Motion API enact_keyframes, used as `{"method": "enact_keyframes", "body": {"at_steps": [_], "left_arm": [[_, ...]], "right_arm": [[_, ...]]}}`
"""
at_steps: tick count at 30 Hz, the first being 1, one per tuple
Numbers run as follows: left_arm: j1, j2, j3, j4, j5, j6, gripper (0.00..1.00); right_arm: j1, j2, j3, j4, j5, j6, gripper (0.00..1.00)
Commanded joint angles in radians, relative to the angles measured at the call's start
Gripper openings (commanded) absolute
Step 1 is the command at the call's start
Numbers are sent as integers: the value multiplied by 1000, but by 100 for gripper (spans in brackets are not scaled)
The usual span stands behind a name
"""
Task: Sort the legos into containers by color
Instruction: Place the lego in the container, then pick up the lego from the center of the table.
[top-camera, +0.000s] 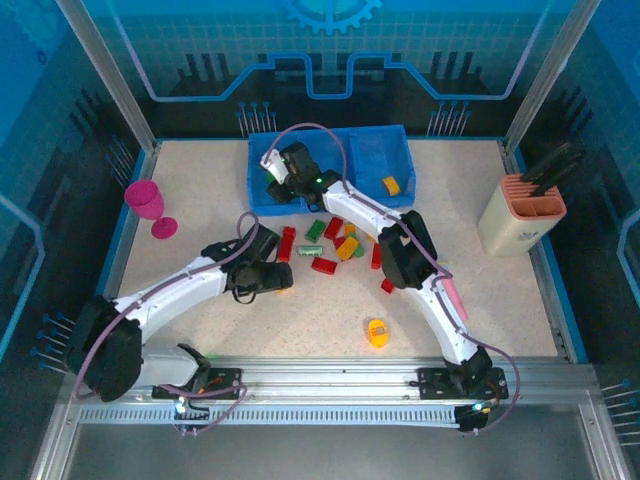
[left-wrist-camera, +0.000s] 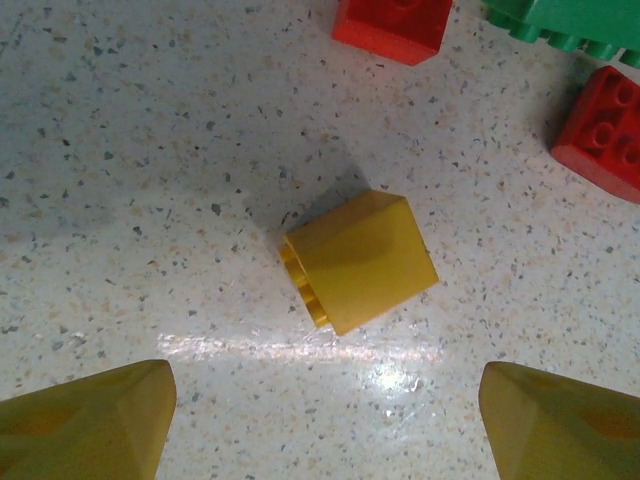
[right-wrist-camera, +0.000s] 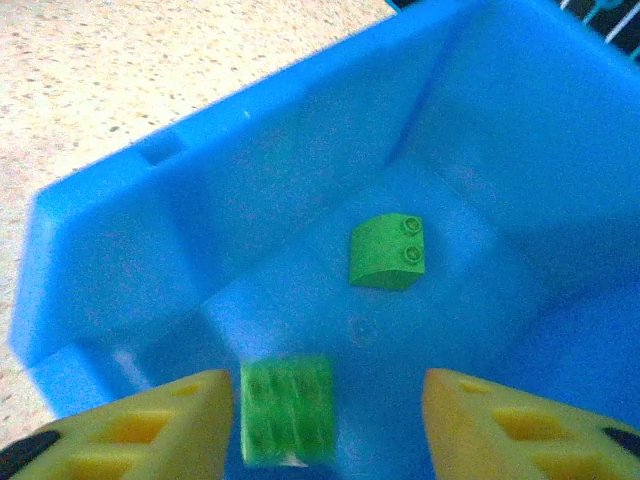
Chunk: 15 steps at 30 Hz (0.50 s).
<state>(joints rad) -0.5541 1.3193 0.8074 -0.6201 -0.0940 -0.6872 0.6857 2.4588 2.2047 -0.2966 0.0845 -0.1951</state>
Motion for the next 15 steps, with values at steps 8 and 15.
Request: {"method": "enact_keyframes", "body": {"at_steps": [8,15], "left_arm": [[-17,165,44,93,-41,-38,81],[-19,260,77,129,-38,-38,75]], "right_arm": [[14,-284,-139,53,-83,-24,60],[5,-471,-309,32,-41,-14,59]]}}
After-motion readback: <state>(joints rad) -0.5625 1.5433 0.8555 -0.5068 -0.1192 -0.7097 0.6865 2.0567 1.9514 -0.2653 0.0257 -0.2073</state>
